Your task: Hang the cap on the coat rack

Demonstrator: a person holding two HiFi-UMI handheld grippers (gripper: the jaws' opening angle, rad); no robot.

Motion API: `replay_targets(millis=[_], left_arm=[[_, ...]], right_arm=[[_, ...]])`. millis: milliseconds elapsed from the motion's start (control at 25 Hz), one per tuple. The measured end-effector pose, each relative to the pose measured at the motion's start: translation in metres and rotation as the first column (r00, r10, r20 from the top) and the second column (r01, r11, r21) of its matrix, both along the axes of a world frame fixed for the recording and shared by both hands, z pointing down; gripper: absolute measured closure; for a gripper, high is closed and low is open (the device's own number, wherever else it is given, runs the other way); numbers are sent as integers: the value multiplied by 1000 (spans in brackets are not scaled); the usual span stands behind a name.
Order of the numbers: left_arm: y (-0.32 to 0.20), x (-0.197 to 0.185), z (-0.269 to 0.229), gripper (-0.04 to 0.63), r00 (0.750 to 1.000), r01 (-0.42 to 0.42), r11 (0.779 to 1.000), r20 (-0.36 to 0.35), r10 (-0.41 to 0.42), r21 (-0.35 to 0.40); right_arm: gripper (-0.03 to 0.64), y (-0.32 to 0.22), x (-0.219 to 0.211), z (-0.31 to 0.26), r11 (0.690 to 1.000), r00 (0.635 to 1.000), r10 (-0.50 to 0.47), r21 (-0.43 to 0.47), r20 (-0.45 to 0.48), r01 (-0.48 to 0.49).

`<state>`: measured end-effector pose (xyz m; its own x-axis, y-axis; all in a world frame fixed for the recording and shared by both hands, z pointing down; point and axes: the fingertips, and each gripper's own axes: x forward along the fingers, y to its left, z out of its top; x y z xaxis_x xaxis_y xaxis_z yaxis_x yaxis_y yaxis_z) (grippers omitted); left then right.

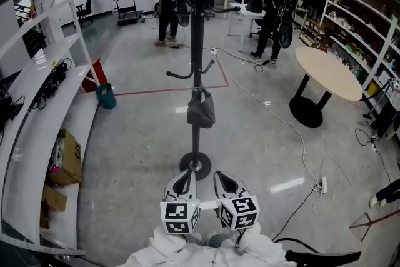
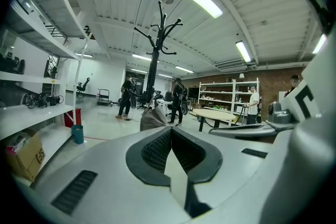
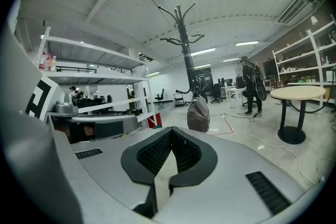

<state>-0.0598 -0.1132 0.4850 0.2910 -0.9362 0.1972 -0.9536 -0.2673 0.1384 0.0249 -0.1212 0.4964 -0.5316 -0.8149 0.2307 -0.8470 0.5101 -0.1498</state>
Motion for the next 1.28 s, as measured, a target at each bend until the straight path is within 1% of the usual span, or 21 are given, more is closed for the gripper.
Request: replay_targets(millis=[120, 280, 440, 640, 880, 1040, 1280], left_arm=[[0, 3, 7, 592, 1000, 22, 999, -5, -22, -23], [-4, 9, 9, 593, 1000, 25, 999, 1, -25, -35], [-6, 16, 4, 594, 1000, 20, 1000, 2, -20, -21], [-9, 18, 4, 593, 1000, 26, 1000, 13, -25, -16], [-13, 15, 1, 592, 999, 44, 999, 12, -44, -7], [-14, 13, 2, 592, 999, 54, 998, 7, -54, -14], [-14, 14, 3, 592, 999, 49, 999, 6, -49, -13]], right_arm=[[607, 1, 4, 3, 1000, 1000, -19, -3, -9, 19], [607, -1, 9, 0, 1000, 1000, -30, 7, -6, 30], [607, -5, 12, 0, 999, 999, -35, 13, -6, 35], [607, -9, 7, -4, 997, 996, -63, 49, -61, 66], [607, -14, 3, -6, 995, 995, -82, 55, -61, 85], [607, -16, 3, -4, 995, 995, -85, 48, -60, 88], [607, -17, 6, -1, 996, 996, -74, 38, -53, 76]])
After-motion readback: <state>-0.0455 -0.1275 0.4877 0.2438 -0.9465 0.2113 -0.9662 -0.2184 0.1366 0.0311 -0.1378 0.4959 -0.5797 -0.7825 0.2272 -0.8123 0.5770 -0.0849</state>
